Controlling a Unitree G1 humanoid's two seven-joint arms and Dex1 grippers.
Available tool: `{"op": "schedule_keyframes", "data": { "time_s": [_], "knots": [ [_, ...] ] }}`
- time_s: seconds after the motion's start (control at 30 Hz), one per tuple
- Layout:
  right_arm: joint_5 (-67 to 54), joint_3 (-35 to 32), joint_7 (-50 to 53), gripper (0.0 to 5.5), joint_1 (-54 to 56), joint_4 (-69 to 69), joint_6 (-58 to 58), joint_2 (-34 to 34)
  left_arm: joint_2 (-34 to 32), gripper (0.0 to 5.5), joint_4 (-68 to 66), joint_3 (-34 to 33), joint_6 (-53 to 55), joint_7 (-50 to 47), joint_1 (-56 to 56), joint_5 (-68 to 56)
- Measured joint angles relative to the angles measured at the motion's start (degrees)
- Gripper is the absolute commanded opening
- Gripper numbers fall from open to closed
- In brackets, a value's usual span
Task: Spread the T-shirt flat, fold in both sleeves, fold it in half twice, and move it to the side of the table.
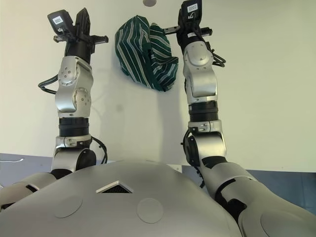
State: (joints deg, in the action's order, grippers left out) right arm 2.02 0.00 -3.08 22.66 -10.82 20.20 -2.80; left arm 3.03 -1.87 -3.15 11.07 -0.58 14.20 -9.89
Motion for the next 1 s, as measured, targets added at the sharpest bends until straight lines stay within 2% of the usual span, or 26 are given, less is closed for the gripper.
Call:
{"op": "schedule_keyframes", "data": {
  "time_s": [0.03, 0.2, 0.33, 0.37, 0.5, 0.57, 0.67, 0.87, 1.0],
  "knots": [
    [0.01, -0.23, 0.03, 0.00, -0.67, -0.04, -0.23, -0.19, -0.69, 0.05, -0.37, 0.86, 0.32, 0.34, 0.13, 1.09],
    [0.46, -2.82, -1.62, 0.00, -0.79, -1.58, -1.97, -6.34, -8.00, 0.95, 2.73, 3.52, 5.21, 8.40, -0.40, 1.63],
    [0.29, -0.71, -11.16, 0.00, -0.78, -2.85, -3.02, -12.79, -13.44, 1.63, 10.69, 8.26, 10.15, 17.73, -6.30, 0.83],
    [-0.57, -0.22, -15.60, 0.21, -2.07, -2.06, -3.04, -15.16, -15.46, 1.79, 12.77, 9.83, 11.37, 20.56, -6.93, 0.50],
    [-6.67, 4.49, -34.41, 0.66, -9.71, 8.10, -2.69, -22.45, -23.77, 1.88, 16.42, 16.21, 9.61, 26.79, -6.77, 6.96],
    [-6.51, 5.09, -35.90, 0.66, -11.92, 9.34, -1.97, -23.70, -29.77, 1.88, 16.64, 20.14, 5.63, 32.38, -4.70, 11.97],
    [-6.69, 5.32, -32.79, 0.66, -12.41, 11.53, 0.59, -21.00, -35.23, 1.88, 14.93, 24.92, -1.73, 42.00, 4.52, 16.03],
    [-5.07, 6.96, -24.23, 0.66, -17.38, 13.91, 1.92, -15.04, -37.61, 1.88, -5.62, 37.61, -29.42, 60.08, 25.58, 26.19],
    [-3.94, 8.48, -20.84, 0.66, -20.44, 14.21, 1.81, -12.10, -37.27, 1.88, -19.59, 41.62, -44.42, 61.35, 33.52, 32.77]
  ]
}}
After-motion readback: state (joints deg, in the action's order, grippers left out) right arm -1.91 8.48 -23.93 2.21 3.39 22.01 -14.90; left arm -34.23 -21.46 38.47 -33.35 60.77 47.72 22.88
